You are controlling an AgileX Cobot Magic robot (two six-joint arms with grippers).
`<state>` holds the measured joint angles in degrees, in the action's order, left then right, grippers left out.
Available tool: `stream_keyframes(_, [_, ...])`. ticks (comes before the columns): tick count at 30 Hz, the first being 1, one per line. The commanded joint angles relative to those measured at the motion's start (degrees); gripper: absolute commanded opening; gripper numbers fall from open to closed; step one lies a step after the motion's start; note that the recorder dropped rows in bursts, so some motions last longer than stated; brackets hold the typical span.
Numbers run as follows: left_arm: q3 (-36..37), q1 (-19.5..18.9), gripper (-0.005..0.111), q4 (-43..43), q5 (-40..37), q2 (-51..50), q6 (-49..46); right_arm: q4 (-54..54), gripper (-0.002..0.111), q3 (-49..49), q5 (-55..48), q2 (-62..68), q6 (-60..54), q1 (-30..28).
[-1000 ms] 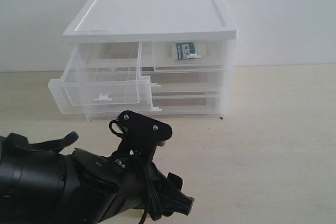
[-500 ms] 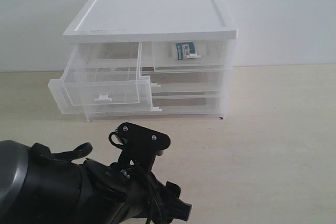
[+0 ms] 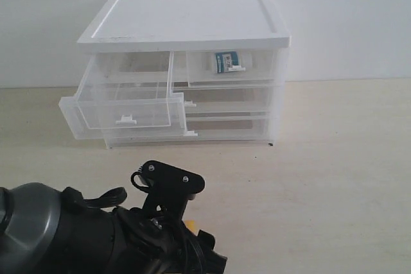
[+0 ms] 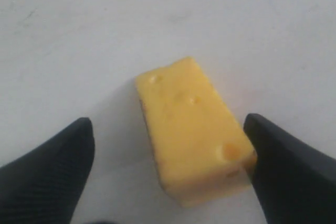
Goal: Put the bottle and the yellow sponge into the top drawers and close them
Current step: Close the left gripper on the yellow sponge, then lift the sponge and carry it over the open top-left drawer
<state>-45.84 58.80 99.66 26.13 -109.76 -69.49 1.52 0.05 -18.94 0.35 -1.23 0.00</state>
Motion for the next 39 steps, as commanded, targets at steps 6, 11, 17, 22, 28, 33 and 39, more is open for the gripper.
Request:
stream_keyframes(6, [-0.24, 0.34, 0.071, 0.28, 1.61, 1.83, -0.72, -0.48, 0.000, -0.05, 0.46, -0.35, -0.12, 0.00])
stream_keyframes(11, [-0.24, 0.34, 0.062, 0.28, 0.03, 1.72, -1.46, -0.48, 0.000, -0.05, 0.46, -0.35, -0.12, 0.00])
stream_keyframes(17, [-0.24, 0.12, 0.057, 0.28, -1.14, 1.31, -1.24, -0.48, 0.000, -0.05, 0.46, -0.35, -0.12, 0.00])
stream_keyframes(22, [-0.24, 0.13, 0.017, -1.42, -0.24, 1.31, -1.24, -0.48, 0.000, -0.05, 0.46, -0.35, -0.12, 0.00])
stream_keyframes(28, [-0.24, 0.25, 0.004, -2.75, -0.49, 1.70, -2.70, -0.48, 0.000, -0.05, 0.46, -0.35, -0.12, 0.00])
stream_keyframes(33, [-0.24, 2.71, 0.004, -2.16, -1.13, 5.49, -7.61, -0.48, 0.000, -0.05, 0.46, -0.35, -0.12, 0.00])
stream_keyframes(39, [0.36, 4.72, 0.004, 0.17, -6.33, 13.48, -20.14, -0.48, 0.000, -0.05, 0.46, -0.35, -0.12, 0.00])
